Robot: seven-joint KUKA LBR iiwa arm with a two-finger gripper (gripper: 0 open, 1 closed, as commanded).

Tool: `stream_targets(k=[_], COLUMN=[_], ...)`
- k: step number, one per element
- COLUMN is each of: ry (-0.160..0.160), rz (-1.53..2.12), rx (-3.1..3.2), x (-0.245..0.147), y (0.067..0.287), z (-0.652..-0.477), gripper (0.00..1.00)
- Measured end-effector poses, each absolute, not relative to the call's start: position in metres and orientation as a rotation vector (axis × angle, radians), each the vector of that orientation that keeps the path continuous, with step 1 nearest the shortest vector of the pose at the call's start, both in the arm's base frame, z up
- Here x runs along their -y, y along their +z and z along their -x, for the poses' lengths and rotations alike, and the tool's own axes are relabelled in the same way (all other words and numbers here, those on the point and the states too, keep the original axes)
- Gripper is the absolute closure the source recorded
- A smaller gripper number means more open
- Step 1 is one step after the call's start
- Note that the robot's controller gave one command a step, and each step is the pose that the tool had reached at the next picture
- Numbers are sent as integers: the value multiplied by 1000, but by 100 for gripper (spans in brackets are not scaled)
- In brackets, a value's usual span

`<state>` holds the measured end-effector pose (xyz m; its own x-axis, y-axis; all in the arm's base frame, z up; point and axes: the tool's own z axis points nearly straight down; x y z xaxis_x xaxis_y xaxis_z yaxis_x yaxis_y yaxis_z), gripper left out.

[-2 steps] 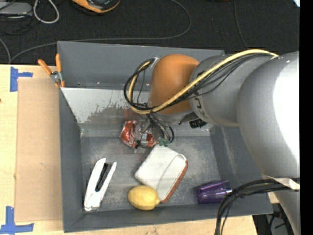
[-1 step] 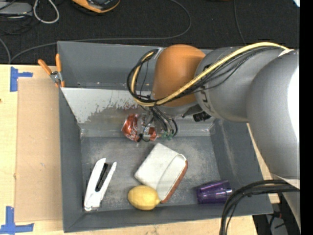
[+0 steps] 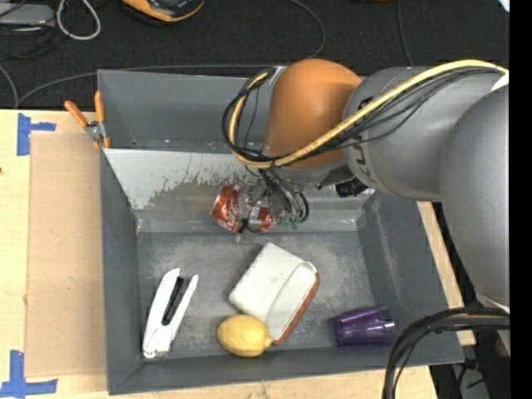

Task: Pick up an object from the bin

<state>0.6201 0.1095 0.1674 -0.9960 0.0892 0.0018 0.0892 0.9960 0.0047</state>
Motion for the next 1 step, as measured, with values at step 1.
stream_targets(k=[1], ry=[-10], rz=[141], rx=[3143], x=[-110], y=[183], z=[-622], gripper=[100])
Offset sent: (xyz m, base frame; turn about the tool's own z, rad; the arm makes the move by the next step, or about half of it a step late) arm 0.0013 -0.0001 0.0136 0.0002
